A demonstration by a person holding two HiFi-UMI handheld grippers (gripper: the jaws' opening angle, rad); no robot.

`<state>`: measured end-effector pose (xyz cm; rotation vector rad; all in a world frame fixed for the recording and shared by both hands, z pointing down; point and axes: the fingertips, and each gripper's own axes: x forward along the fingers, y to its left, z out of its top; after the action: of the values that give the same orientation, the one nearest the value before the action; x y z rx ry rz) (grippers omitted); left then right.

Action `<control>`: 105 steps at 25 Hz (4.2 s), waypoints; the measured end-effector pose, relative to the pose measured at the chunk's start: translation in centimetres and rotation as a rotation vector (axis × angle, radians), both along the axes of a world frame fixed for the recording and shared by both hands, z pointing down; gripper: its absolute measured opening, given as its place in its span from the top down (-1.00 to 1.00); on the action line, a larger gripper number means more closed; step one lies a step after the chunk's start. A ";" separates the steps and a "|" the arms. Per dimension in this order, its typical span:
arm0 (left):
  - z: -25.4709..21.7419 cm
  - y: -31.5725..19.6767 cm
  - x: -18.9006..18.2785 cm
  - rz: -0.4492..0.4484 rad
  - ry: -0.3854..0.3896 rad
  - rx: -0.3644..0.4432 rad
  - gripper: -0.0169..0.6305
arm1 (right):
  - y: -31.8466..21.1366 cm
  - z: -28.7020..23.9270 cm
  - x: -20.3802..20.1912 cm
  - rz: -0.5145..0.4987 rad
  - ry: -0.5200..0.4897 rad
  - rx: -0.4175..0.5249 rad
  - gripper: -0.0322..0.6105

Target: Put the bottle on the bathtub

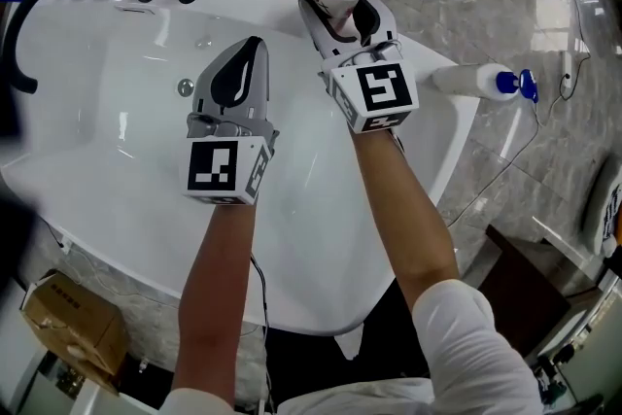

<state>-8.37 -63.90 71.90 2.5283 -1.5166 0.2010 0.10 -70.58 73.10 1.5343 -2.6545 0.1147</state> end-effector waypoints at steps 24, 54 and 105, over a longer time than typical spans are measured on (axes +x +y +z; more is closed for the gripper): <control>-0.5 4.5 0.3 0.000 0.016 -0.019 0.87 | 3.2 1.3 0.6 0.038 -0.008 -0.068 0.18; -19.3 22.2 1.5 -0.188 0.076 -0.035 0.87 | 27.1 -24.3 3.8 -0.059 -0.016 -0.040 0.74; -35.9 61.5 -10.0 -0.106 0.047 0.029 0.87 | 68.1 -39.8 11.0 -0.064 0.022 0.026 0.86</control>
<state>-18.39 -2.44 36.03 2.4475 -1.6415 0.1045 11.13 -2.46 33.31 1.4466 -2.6949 0.0594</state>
